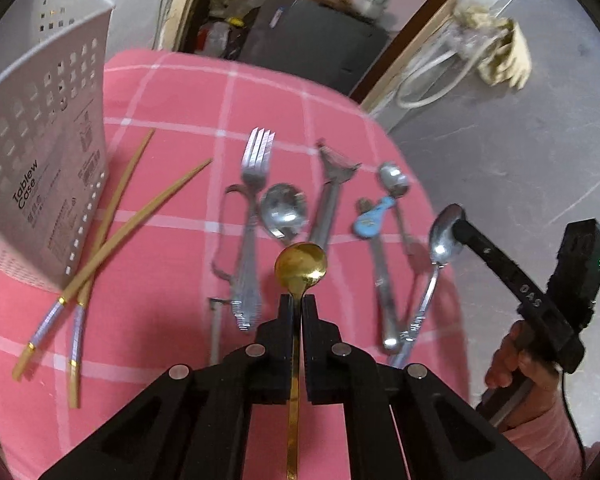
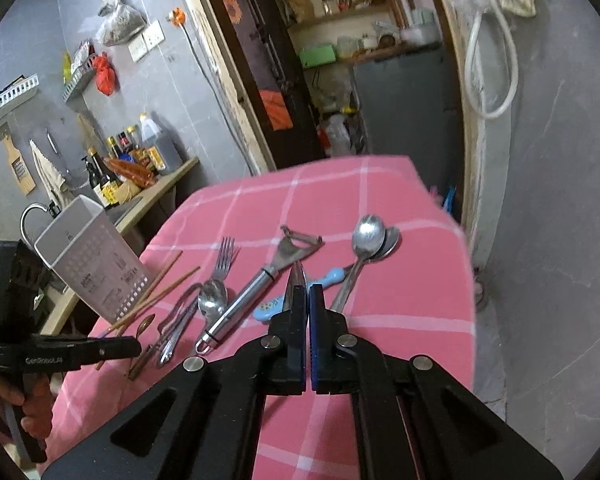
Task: Organize utensils
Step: 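Carry both spoons over the white utensil holder and open both tools to drop them in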
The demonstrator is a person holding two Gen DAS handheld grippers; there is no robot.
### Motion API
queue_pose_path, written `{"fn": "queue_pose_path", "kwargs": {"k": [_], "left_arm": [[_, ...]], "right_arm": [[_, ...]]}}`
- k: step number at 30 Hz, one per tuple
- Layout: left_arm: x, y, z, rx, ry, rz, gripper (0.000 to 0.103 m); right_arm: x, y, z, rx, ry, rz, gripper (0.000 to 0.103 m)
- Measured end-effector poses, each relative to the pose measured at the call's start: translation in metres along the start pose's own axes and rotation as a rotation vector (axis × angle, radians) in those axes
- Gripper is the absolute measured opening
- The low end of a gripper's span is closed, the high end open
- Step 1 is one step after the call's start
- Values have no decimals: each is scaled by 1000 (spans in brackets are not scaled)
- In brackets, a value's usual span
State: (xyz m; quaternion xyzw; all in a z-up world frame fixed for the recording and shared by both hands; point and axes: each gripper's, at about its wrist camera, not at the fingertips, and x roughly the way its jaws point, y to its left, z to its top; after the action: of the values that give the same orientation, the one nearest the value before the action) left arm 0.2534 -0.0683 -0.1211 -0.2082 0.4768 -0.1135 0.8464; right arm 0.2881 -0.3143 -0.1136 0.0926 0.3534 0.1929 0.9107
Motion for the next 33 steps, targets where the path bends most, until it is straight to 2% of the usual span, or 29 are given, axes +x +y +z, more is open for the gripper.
{"fn": "queue_pose_path", "kwargs": {"k": [9,16,24,28,33], "left_arm": [[-61,-22,18,32,-208,-124,4],[-124,-12,55,49,-352,-137,5],[-198,44,99,46,-549,-13,4],[-205,79,116,31,-625,34,4],[-193,103,125,32,-703,23,5]], "right_arm": [[-62,22,40,-72,-166,-57,2],[-87,80,89,-111,-306,11,2],[-56,193,123,-175,-450,112,2],[-31,240,124,-221,-483,109,2],[-2,278,112,-288,-488,86,2]]}}
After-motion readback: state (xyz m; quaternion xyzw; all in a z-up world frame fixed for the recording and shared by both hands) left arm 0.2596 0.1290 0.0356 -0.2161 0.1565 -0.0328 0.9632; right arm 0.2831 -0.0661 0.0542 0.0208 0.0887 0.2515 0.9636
